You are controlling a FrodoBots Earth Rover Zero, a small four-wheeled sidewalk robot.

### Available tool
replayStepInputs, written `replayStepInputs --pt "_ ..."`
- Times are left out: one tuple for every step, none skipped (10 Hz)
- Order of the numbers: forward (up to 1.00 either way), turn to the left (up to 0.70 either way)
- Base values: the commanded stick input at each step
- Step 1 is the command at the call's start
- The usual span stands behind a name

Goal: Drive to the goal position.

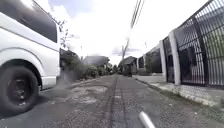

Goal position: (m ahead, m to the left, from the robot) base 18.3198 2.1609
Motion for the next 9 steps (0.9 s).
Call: replayStepInputs --pt "0.00 0.00" --pt "0.06 0.00" --pt "0.25 0.00" --pt "0.50 0.00" --pt "0.50 0.00" --pt "0.50 0.00" --pt "0.50 0.00" --pt "0.50 0.00" --pt "0.50 0.00"
